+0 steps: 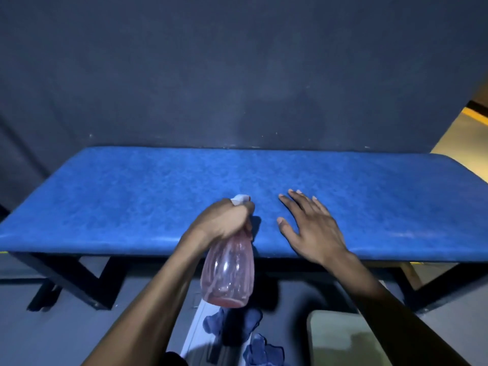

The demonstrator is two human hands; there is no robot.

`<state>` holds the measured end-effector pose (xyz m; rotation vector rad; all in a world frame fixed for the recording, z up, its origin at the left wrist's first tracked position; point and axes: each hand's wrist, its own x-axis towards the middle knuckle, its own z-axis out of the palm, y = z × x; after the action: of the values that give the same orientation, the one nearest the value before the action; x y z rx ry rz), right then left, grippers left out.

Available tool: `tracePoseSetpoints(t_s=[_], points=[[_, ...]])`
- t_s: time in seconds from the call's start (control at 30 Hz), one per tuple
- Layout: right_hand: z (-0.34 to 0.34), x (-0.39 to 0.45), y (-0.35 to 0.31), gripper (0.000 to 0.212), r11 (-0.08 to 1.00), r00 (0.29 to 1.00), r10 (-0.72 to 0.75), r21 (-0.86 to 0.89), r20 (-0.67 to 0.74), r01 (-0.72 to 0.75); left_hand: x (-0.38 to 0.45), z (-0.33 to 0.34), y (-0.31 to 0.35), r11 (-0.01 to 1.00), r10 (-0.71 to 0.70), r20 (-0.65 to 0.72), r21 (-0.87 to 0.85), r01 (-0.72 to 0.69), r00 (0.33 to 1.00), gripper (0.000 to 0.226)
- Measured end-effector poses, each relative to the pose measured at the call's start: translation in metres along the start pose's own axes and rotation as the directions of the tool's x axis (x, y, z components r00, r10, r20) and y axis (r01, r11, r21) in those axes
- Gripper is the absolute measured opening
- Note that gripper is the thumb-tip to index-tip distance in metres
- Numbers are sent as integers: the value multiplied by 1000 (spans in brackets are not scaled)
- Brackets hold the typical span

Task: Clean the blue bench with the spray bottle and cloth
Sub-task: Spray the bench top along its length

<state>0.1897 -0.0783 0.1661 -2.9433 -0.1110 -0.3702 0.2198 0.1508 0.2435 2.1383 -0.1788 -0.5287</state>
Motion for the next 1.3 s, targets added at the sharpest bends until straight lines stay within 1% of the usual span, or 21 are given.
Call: tracePoseSetpoints(t_s=[0.1, 0.13, 0.2, 0.27, 0.4, 0.47, 0.57, 0.63, 0.7, 0.8, 0.9, 1.0, 1.1, 1.2, 1.23, 1.3], points=[[1, 0, 0, 68, 1000, 1000, -3, 6, -8, 3, 2, -12, -15, 996, -53, -122, -81, 43, 991, 42], [2, 1, 0, 67, 1000, 1000, -4, 6, -13, 4, 0, -16, -17, 992, -69, -133, -111, 54, 989, 40], [3, 0, 0, 67, 1000, 1000, -8, 4, -24, 8, -4, -22, -18, 988, -95, -128, -130, 78, 987, 29], [4, 0, 0, 66, 1000, 1000, -8, 5, -26, 8, -7, -22, -15, 993, -90, -121, -85, 80, 988, 22], [3, 0, -1, 67, 1000, 999, -6, 15, -33, 6, -10, -8, -4, 997, -75, -67, -39, 72, 995, 19], [3, 0, -2, 67, 1000, 999, -8, 16, -41, 8, -7, -2, 0, 998, -68, -86, -7, 68, 994, 21], [1, -1, -2, 67, 1000, 999, -14, 15, -42, 15, -3, 4, 3, 993, -69, -113, 89, 80, 991, 30], [-1, -1, -2, 68, 1000, 999, -22, 17, -32, 22, -1, 10, 6, 993, -64, -102, 96, 74, 993, 25], [-3, 0, -2, 68, 999, 999, -28, 15, -15, 29, -1, 16, 12, 995, -39, -123, 90, 51, 992, 21], [-10, -2, 3, 70, 999, 999, -38, 12, -6, 38, -3, 24, 23, 993, -27, -123, 110, 41, 992, 20], [-26, -13, 32, 74, 999, 998, 38, 41, -56, -36, -4, 34, 34, 990, -6, -103, 140, 20, 995, 31], [-44, -30, 83, 76, 980, 974, 200, 5, -101, -201, 1, 52, 52, 986, 42, -73, 161, -30, 996, 41], [-58, -52, 133, 79, 936, 935, 342, -50, -91, -347, 9, 78, 79, 983, 84, -23, 167, -79, 996, 50], [-58, -70, 160, 83, 914, 917, 395, -81, -47, -398, 18, 109, 107, 977, 125, 47, 170, -132, 991, 41], [-55, -73, 162, 83, 911, 914, 401, -81, -52, -404, 23, 119, 115, 975, 131, 74, 170, -142, 989, 39], [-48, -76, 164, 82, 907, 909, 407, -80, -94, -414, 33, 140, 129, 970, 143, 146, 175, -168, 979, 44]])
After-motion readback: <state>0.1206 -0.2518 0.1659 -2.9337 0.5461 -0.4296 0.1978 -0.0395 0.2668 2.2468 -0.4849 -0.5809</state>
